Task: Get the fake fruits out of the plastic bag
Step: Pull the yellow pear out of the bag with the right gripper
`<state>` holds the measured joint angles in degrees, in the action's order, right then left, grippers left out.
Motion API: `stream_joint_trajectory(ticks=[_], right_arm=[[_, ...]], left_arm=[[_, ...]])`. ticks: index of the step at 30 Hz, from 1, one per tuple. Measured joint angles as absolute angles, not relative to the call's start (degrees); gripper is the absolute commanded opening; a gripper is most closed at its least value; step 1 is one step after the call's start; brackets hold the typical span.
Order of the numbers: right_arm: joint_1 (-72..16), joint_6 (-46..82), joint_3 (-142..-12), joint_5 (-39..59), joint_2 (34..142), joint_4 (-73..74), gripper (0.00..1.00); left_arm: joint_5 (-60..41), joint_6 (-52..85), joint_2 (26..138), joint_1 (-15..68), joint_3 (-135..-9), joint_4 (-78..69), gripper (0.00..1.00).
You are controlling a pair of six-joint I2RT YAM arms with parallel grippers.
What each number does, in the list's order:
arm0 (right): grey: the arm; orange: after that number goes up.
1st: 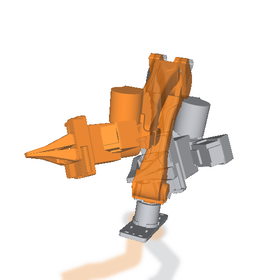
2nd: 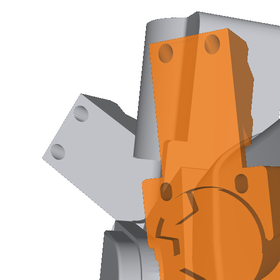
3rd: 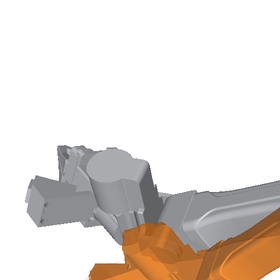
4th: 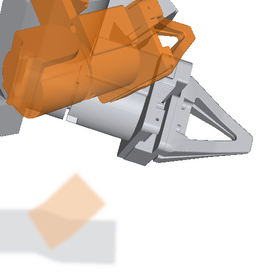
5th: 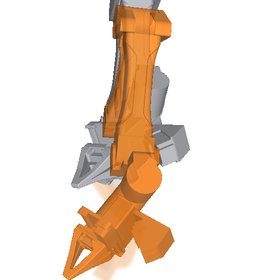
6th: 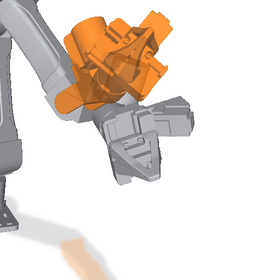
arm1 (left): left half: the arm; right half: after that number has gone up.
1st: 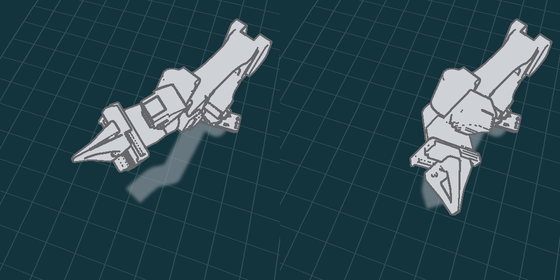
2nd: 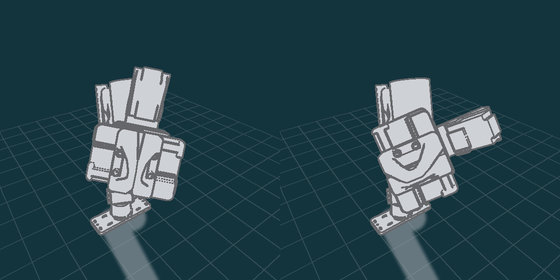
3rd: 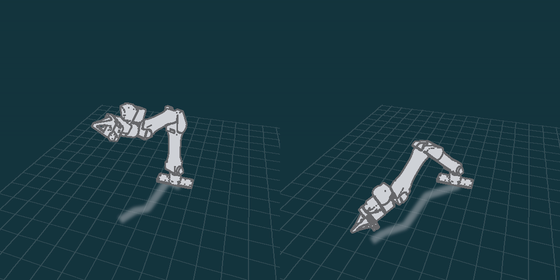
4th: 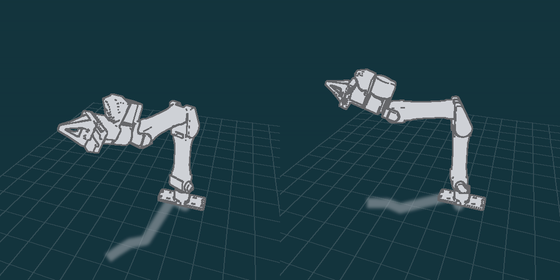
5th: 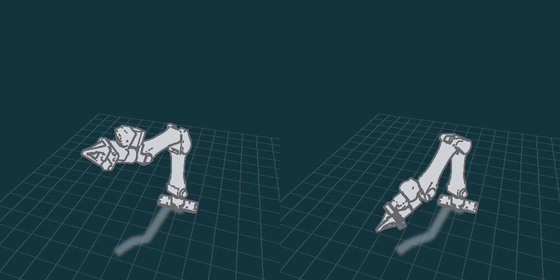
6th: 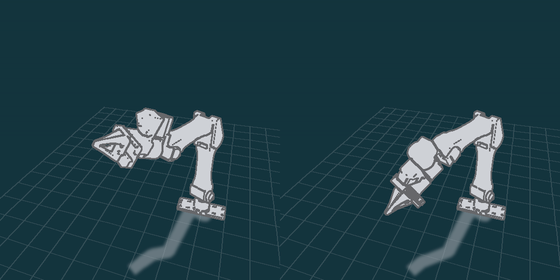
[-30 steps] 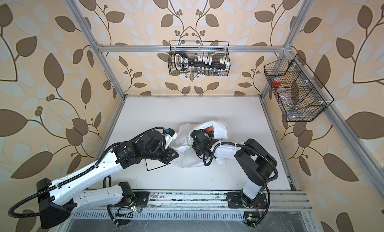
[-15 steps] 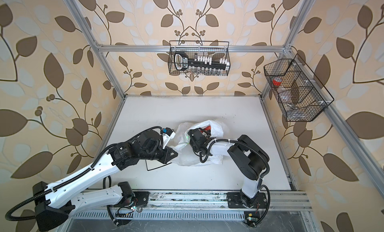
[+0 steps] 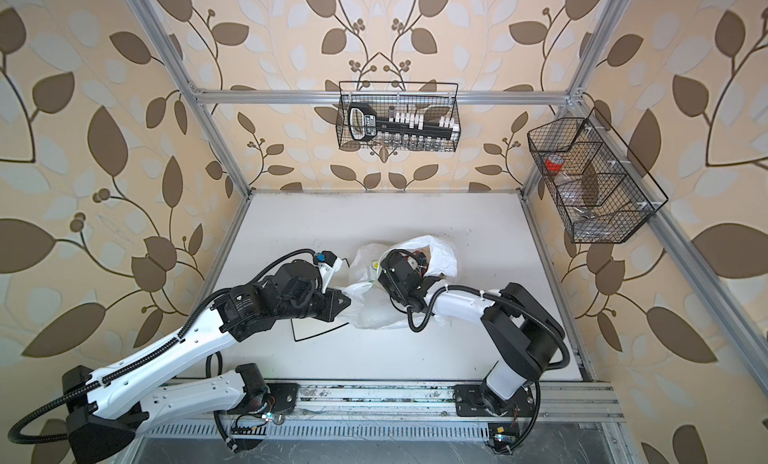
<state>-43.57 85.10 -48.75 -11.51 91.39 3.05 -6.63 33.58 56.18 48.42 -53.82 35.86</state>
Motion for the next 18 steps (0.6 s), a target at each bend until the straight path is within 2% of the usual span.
stream_joint_trajectory(ticks=[18], right_arm=[[-43.72,55.20,-41.39,-7.55,69.32,-10.83,0.41]], left_arm=[[-2.48,36.23,67.55,47.90,-63.61,33.45,0.00]])
